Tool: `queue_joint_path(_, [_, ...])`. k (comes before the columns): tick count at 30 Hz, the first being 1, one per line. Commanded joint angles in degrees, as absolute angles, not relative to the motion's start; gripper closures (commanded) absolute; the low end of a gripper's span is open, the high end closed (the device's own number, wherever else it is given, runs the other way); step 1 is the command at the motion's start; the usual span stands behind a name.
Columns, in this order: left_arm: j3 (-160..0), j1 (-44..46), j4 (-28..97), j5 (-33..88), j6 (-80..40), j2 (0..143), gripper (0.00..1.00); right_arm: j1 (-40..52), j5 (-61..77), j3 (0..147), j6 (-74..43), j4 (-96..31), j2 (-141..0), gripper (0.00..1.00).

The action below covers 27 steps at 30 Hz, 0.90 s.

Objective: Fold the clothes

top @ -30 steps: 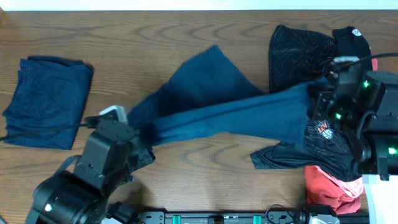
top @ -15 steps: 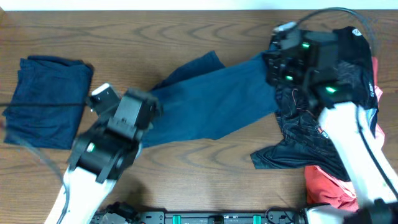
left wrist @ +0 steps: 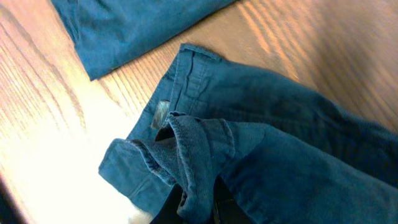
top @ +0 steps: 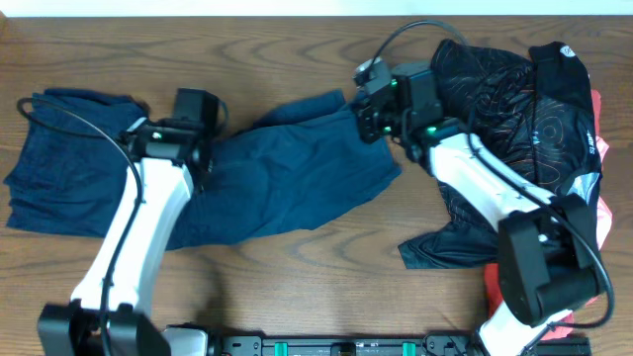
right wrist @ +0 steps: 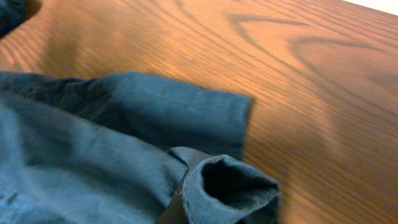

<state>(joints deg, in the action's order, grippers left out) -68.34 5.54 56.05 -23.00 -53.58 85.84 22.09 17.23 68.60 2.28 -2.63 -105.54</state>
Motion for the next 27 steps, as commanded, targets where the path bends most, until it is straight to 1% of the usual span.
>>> queue_joint_path(1, [-68.0,1.7,55.2,-19.9,-54.1,88.4,0.94,24.5,18.3,69.7,2.2,-1.3,-107.0,0.98])
queue_joint_path(3, [-68.0,0.1,55.1,-19.4,-54.1,90.1,0.94,25.5,18.2,69.7,2.2,-1.3,-107.8,0.97])
queue_joint_path(4, [-68.0,-0.7,55.1,-19.3,-54.1,90.9,0.94,25.8,18.2,69.7,2.2,-1.5,-108.0,0.91])
queue_joint_path(5, [-68.0,-1.2,55.1,-19.3,-54.1,91.5,0.92,25.9,17.5,69.7,2.2,-1.6,-108.3,0.78])
queue_joint_path(6, [-68.0,-1.9,55.2,-19.3,-54.1,92.0,0.78,25.9,15.9,69.7,2.2,-2.1,-108.4,0.39])
queue_joint_path(7, [-68.0,-2.5,55.2,-19.3,-54.0,92.2,0.49,25.9,14.5,69.7,1.9,-2.5,-108.4,0.25])
queue_joint_path(8, [-68.0,-3.0,55.2,-19.3,-53.4,92.3,0.27,25.8,13.1,69.7,0.6,-3.0,-108.2,0.15])
queue_joint_path(9, [-68.0,-3.8,55.2,-19.3,-51.8,92.2,0.18,25.6,12.6,69.7,-0.1,-3.6,-107.8,0.04])
queue_joint_path(10, [-68.0,-4.6,55.6,-19.2,-50.4,91.9,0.15,25.3,12.7,69.7,-0.7,-4.3,-107.4,0.01])
queue_joint_path(13, [-68.0,-6.9,58.2,-18.6,-48.6,91.0,0.08,25.0,12.7,69.7,-2.7,-6.8,-106.2,0.01])
queue_joint_path(14, [-68.0,-7.8,59.8,-18.4,-48.5,90.9,0.02,25.0,12.8,69.7,-3.0,-8.2,-105.9,0.01])
queue_joint_path(15, [-68.0,-8.5,61.2,-18.4,-48.5,90.9,0.0,25.0,13.1,69.7,-3.0,-9.4,-105.7,0.01])
queue_joint_path(16, [-68.0,-9.4,62.8,-18.2,-48.5,91.0,0.02,25.0,13.6,69.7,-2.9,-11.1,-105.7,0.01])
queue_joint_path(19, [-67.4,-11.1,64.2,-13.9,-48.1,91.0,0.02,25.5,14.6,69.6,-2.9,-17.1,-106.1,0.01])
queue_joint_path(20, [-66.9,-11.4,63.7,-12.1,-46.8,91.0,0.02,25.7,14.6,69.6,-2.9,-19.0,-106.2,0.07])
queue_joint_path(22, [-65.2,-11.4,61.9,-10.0,-44.8,91.0,0.02,26.3,14.6,69.3,-2.9,-21.7,-107.0,0.23])
queue_joint_path(24, [-62.9,-11.4,59.4,-8.4,-43.5,91.0,0.02,26.5,13.9,68.7,-3.0,-23.3,-108.0,0.44])
queue_joint_path(25, [-61.3,-11.4,57.6,-7.5,-42.7,91.0,0.02,26.5,13.4,68.3,-3.0,-24.1,-108.5,0.49])
queue_joint_path(27, [-58.4,-11.4,53.9,-5.4,-40.1,91.0,0.02,26.5,12.5,67.3,-3.2,-25.1,-109.4,0.49])
